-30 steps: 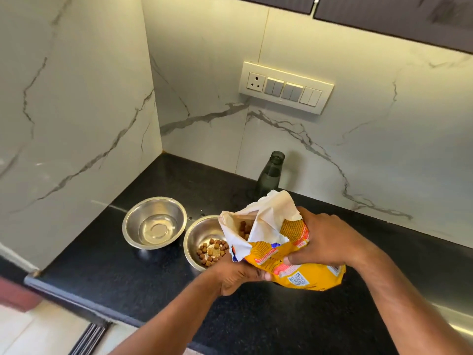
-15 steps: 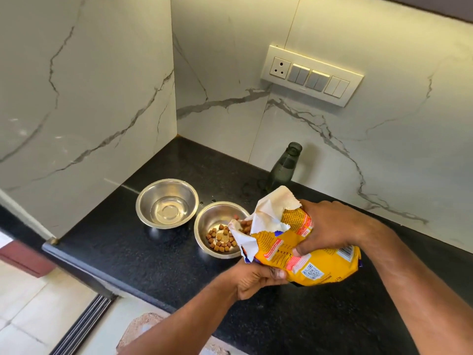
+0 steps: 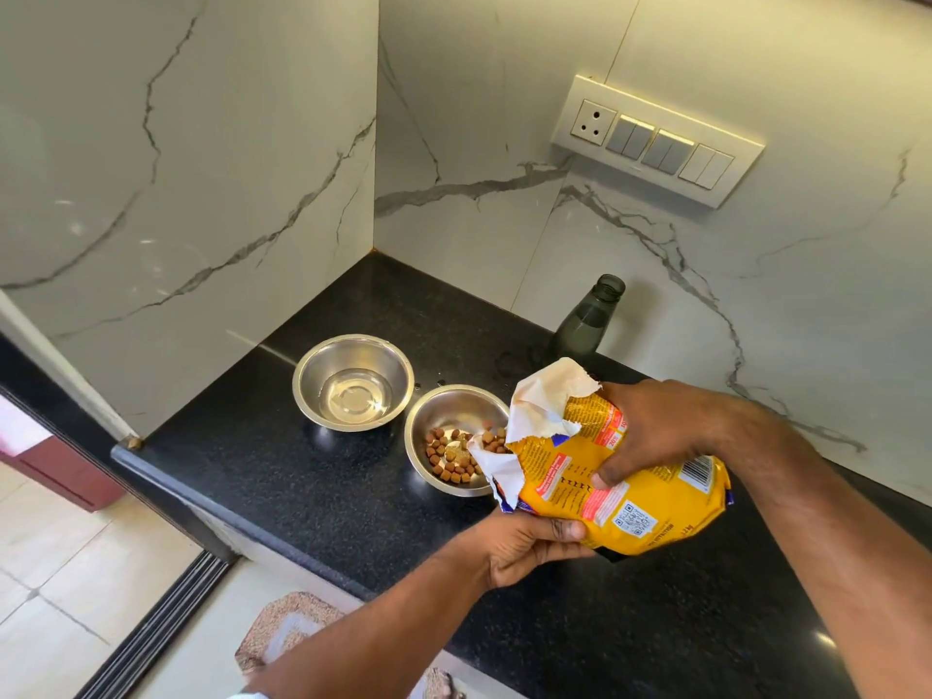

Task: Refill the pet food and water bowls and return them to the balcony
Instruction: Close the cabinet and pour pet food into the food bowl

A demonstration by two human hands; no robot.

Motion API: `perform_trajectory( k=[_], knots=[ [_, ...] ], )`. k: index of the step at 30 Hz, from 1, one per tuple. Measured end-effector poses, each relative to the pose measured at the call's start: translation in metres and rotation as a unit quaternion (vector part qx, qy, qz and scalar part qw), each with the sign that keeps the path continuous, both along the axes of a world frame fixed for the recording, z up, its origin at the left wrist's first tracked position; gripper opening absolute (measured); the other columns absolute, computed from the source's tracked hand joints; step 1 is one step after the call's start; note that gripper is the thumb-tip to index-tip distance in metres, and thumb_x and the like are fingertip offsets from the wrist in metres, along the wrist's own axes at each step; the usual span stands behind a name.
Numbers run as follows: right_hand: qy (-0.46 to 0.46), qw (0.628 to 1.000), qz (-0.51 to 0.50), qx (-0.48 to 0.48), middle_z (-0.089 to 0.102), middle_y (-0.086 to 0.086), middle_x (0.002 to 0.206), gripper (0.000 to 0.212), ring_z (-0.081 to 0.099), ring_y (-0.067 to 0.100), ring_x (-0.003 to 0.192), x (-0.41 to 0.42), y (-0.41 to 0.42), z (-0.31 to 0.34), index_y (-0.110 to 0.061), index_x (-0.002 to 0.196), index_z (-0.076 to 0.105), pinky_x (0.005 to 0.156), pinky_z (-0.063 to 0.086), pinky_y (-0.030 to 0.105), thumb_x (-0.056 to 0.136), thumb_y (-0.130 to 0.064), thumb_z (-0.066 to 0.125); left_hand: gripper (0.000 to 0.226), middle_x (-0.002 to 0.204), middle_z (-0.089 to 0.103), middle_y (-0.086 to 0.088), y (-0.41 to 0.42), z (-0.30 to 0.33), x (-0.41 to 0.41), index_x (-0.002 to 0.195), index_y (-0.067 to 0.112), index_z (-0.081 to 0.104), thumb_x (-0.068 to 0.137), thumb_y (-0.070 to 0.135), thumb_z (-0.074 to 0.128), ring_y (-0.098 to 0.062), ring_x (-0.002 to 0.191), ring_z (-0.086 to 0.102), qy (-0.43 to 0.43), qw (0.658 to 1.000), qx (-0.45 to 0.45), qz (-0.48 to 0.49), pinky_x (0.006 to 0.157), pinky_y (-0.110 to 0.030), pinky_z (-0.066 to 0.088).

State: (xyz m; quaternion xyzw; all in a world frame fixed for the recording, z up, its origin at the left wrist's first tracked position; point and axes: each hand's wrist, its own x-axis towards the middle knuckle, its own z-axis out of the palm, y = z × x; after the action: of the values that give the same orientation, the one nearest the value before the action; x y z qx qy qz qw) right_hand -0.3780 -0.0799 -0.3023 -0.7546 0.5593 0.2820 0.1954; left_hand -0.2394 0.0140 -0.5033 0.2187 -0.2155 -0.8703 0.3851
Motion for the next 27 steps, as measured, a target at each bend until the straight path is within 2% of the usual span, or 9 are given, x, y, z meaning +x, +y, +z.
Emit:
perform_trajectory(
  k=[12,18,27],
  knots=[
    [0.023,0.999,-0.020,0.026,0.062,-0.009,0.135,0.103,0.064,0.017,0.116,0.011,-0.008,0.005,-0.036,0.148,0.038,0.102,0.055,0.043,0.064,-0.067,0.087,0.043,0.132,0.068,-0.018,0.001,0.001,-0.004,0.128,0.008,0.064,0.090,-0.011,0.063,-0.036,0.124,0.063,0.017,0.999,0.034,0.002,0.101,-0.054,0.053],
    [0.024,0.999,-0.029,0.033,0.064,-0.010,0.131,0.100,0.065,0.016,0.113,0.015,-0.011,0.006,-0.036,0.146,0.041,0.101,0.055,0.042,0.063,-0.065,0.089,0.042,0.128,0.070,-0.017,0.000,0.003,-0.001,0.128,0.007,0.063,0.091,-0.011,0.061,-0.034,0.121,0.066,0.019,0.999,0.044,0.004,0.096,-0.050,0.057],
    [0.024,0.998,-0.029,0.041,0.064,-0.010,0.130,0.096,0.065,0.016,0.113,0.026,-0.012,0.012,-0.035,0.145,0.043,0.099,0.055,0.038,0.065,-0.059,0.090,0.042,0.131,0.067,-0.020,0.001,0.000,-0.003,0.129,0.006,0.064,0.090,-0.010,0.062,-0.037,0.123,0.064,0.036,0.997,0.060,0.015,0.096,-0.053,0.057]
  ],
)
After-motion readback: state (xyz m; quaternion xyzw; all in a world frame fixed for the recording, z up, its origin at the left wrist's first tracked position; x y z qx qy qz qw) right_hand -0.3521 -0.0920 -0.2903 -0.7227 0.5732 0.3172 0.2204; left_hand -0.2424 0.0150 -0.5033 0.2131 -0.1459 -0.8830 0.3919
